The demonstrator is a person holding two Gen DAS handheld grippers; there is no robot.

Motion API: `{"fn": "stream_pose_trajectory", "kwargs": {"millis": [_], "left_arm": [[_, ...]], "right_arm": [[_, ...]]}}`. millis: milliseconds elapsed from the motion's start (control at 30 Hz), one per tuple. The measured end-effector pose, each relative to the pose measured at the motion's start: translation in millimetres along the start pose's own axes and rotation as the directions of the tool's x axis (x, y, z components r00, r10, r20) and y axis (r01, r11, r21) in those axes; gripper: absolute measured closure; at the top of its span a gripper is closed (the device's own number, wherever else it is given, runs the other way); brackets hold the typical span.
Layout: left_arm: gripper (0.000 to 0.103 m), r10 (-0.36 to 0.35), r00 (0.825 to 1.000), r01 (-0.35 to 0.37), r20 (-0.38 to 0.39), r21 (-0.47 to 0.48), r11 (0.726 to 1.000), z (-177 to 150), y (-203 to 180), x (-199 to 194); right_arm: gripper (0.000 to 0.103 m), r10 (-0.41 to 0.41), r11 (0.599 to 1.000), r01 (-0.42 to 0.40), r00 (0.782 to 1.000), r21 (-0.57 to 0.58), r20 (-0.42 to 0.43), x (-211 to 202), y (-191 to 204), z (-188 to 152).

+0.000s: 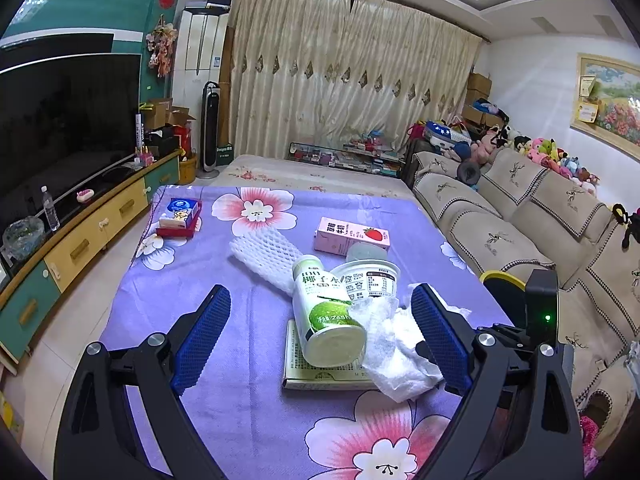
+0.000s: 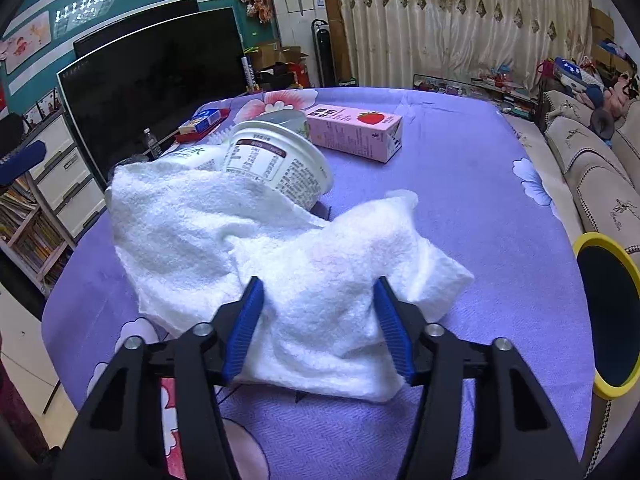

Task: Collect trash
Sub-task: 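Move the right tool back to the white towel and grasp it, then carry the white towel over the bin and open the right tool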

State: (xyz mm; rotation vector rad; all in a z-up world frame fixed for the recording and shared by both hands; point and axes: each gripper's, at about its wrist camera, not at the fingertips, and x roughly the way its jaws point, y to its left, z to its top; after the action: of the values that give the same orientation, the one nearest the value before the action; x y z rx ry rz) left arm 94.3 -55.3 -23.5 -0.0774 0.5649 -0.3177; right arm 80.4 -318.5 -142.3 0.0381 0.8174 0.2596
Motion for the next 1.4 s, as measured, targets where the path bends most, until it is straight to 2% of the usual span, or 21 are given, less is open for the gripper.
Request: {"fn": "stream_pose_trajectory", "kwargs": {"millis": [133,167,200,233,433,633,800,967,1100,1400], "left_arm": [[0.013,0.002,1.000,-0.002,0.002,0.001,1.000,-0.2,-0.1,1.1],[0.013,0.001,1.000,-0.001,0.002,-0.001,1.000,0.2,0.3,0.9],[0.013,0.001,1.000,-0.001,0.003,-0.002,1.000,0.4,0.5,0.6],[0.013,0.002,1.000,-0.002,0.003,-0.003,1.000,0.2,0.1,1.4],[0.013,0.004,1.000,-0.004,0.006,0.000,1.000,-0.3,0.9,1.7],[0.013,0.002,1.000,-0.002,0.018,0.008,1.000,-0.6,-1.6,-2.9],[0.013,-0.001,1.000,0.000,0.022,0.019,1.000,-2.4,-5.5,-6.3],[0.013,-0.007,1.000,0.006,0.026,0.032,0.999,-2.3,-9.6,-9.3],[0.013,-0.014,1.000,0.013,0.018,0.039,0.999,-3.7,-13.4,-7.1],[0.013,-0.043,0.999,0.044,-0.014,0.065,0.997,-3.9,-32.1,7.8]], "right_arm": [[0.068,0.016,1.000,-0.016,1.000,0.005,0.000,-4.7,2.7,-2.4],[0.084,0.033,0.999,-0.033,0.999,0.012,0.003,-7.7,2.1,-3.0],[0.094,0.051,0.998,-0.051,0.999,0.021,0.005,-10.5,1.6,-3.0],[0.097,0.058,0.998,-0.058,0.998,0.024,0.008,-13.7,1.5,-2.6],[0.098,0.111,0.994,-0.112,0.991,0.016,0.068,-42.4,7.3,3.1],[0.098,0.183,0.982,-0.187,0.972,0.013,0.148,-79.6,5.2,17.2],[0.098,0.208,0.978,-0.210,0.956,-0.011,0.206,-107.6,4.7,37.6],[0.098,0.164,0.986,-0.159,0.945,-0.041,0.284,-142.7,-0.6,55.0],[0.098,0.086,0.996,-0.082,0.941,-0.026,0.328,-164.2,-19.2,65.2],[0.098,-0.113,0.990,0.083,0.946,0.110,0.303,-172.2,-96.6,60.1]]}}
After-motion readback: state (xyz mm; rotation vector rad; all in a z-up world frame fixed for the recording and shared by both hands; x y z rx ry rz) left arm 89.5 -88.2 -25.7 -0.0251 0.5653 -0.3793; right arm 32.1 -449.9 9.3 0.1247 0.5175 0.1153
